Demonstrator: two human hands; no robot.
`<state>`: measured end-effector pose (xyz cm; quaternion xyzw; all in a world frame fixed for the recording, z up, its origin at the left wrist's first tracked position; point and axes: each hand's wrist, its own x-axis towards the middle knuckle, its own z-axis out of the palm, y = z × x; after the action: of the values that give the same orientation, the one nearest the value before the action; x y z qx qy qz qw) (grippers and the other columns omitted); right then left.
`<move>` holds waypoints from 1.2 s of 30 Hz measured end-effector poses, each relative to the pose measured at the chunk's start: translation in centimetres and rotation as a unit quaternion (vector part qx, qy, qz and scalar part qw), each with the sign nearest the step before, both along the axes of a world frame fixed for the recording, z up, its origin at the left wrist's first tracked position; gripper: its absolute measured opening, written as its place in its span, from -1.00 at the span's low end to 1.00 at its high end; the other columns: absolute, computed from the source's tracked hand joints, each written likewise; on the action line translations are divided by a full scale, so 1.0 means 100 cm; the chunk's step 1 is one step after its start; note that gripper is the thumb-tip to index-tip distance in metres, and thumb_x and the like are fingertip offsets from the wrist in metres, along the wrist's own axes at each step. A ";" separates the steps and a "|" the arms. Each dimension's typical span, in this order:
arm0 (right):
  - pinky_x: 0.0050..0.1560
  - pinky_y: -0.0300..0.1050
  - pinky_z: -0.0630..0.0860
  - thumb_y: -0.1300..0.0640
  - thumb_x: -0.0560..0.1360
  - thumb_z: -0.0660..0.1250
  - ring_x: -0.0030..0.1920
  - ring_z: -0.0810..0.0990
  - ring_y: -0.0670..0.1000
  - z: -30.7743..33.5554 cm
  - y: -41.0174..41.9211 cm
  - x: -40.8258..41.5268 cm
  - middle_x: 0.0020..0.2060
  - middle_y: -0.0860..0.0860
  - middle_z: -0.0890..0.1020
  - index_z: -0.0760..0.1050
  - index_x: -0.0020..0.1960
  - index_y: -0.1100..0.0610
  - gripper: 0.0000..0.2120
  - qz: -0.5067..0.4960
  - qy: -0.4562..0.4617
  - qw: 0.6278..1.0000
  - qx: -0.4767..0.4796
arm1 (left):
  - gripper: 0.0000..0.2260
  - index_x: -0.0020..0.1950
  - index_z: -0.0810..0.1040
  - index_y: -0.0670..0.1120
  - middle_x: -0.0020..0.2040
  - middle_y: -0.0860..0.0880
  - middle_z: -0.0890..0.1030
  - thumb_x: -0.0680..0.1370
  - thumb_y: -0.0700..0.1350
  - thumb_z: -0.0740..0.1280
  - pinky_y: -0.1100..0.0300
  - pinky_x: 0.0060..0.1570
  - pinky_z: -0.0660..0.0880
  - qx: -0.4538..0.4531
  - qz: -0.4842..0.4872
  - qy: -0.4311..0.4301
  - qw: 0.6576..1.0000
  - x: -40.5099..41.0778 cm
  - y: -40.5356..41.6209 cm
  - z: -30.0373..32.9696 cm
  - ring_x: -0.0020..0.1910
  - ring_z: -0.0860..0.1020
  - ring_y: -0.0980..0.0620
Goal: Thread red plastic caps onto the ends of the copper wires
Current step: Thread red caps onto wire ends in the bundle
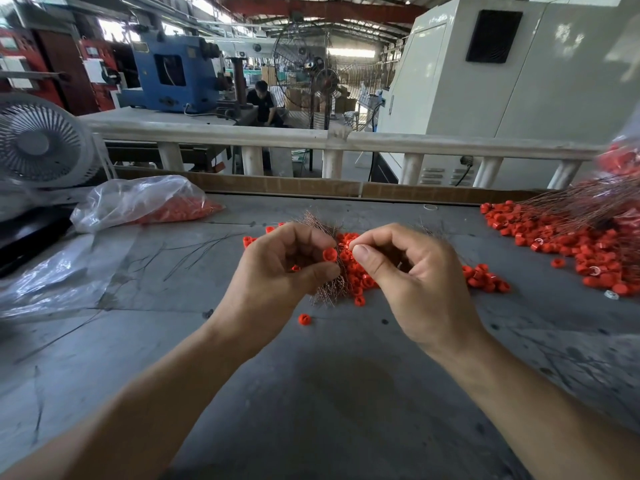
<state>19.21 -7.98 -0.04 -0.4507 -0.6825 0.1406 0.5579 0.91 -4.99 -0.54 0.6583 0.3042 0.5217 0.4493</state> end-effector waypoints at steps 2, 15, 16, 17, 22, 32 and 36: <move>-0.16 -0.19 0.56 0.17 0.57 0.44 -0.18 0.65 -0.03 -0.001 0.000 -0.001 -0.25 -0.08 0.68 0.66 -0.07 0.03 -0.93 0.000 0.007 1.000 -0.001 | -0.77 -0.03 0.60 -0.13 -0.24 -0.01 0.61 0.45 -0.41 0.47 0.38 -0.33 0.45 -0.008 -0.005 -0.013 1.000 0.001 -0.002 0.001 -0.34 0.54 0.18; -0.20 -0.41 0.46 0.18 0.55 0.46 -0.24 0.63 -0.17 -0.004 -0.007 -0.020 -0.26 -0.14 0.69 0.68 -0.07 0.04 -0.94 0.026 0.073 0.997 -0.022 | -0.70 0.05 0.57 -0.27 -0.17 -0.11 0.64 0.34 -0.25 0.49 0.25 -0.23 0.58 -0.017 0.002 -0.041 0.999 0.002 -0.006 0.004 -0.23 0.61 0.05; -0.19 -0.42 0.46 0.17 0.55 0.46 -0.23 0.63 -0.17 -0.005 -0.007 -0.020 -0.26 -0.14 0.69 0.68 -0.07 0.04 -0.94 0.023 0.076 0.996 -0.027 | -0.69 0.05 0.57 -0.27 -0.15 -0.14 0.65 0.34 -0.25 0.49 0.21 -0.19 0.61 -0.018 0.004 -0.044 0.999 0.002 -0.006 0.005 -0.20 0.62 0.02; -0.19 -0.42 0.46 0.17 0.55 0.46 -0.23 0.64 -0.17 -0.005 -0.006 -0.020 -0.26 -0.14 0.69 0.68 -0.07 0.04 -0.94 0.020 0.079 0.996 -0.030 | -0.68 0.06 0.57 -0.27 -0.12 -0.17 0.66 0.34 -0.26 0.49 0.16 -0.14 0.63 -0.020 0.005 -0.048 0.999 0.003 -0.006 0.005 -0.17 0.63 -0.02; -0.20 -0.41 0.46 0.16 0.54 0.47 -0.24 0.64 -0.17 -0.005 -0.005 -0.019 -0.28 -0.17 0.70 0.69 -0.09 0.01 -0.93 0.003 0.080 0.996 -0.033 | -0.75 0.05 0.59 -0.26 -0.10 -0.18 0.69 0.39 -0.35 0.46 0.09 -0.03 0.66 -0.027 0.003 -0.063 0.998 0.003 -0.007 0.005 -0.12 0.66 -0.08; -0.14 -0.19 0.59 0.19 0.54 0.46 -0.22 0.65 0.00 -0.002 -0.004 -0.012 -0.26 -0.02 0.71 0.69 -0.10 0.06 -0.93 0.012 0.113 0.992 -0.063 | -0.84 0.06 0.63 -0.28 -0.11 -0.15 0.72 0.50 -0.38 0.37 0.21 -0.12 0.63 -0.060 -0.010 -0.094 0.994 0.004 -0.006 0.004 -0.16 0.70 -0.03; -0.24 -0.22 0.54 0.23 0.54 0.46 -0.32 0.58 -0.08 -0.002 -0.003 -0.013 -0.33 0.03 0.68 0.68 -0.11 0.10 -0.92 0.025 0.131 0.988 -0.072 | -0.83 0.04 0.62 -0.29 -0.13 -0.17 0.71 0.46 -0.36 0.39 0.21 -0.15 0.64 -0.070 -0.005 -0.104 0.992 0.005 -0.005 0.004 -0.19 0.70 -0.03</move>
<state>17.90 -8.29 -0.26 -0.4505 -0.6028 0.2612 0.6045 1.38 -5.49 -0.13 0.5684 0.2882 0.5626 0.5266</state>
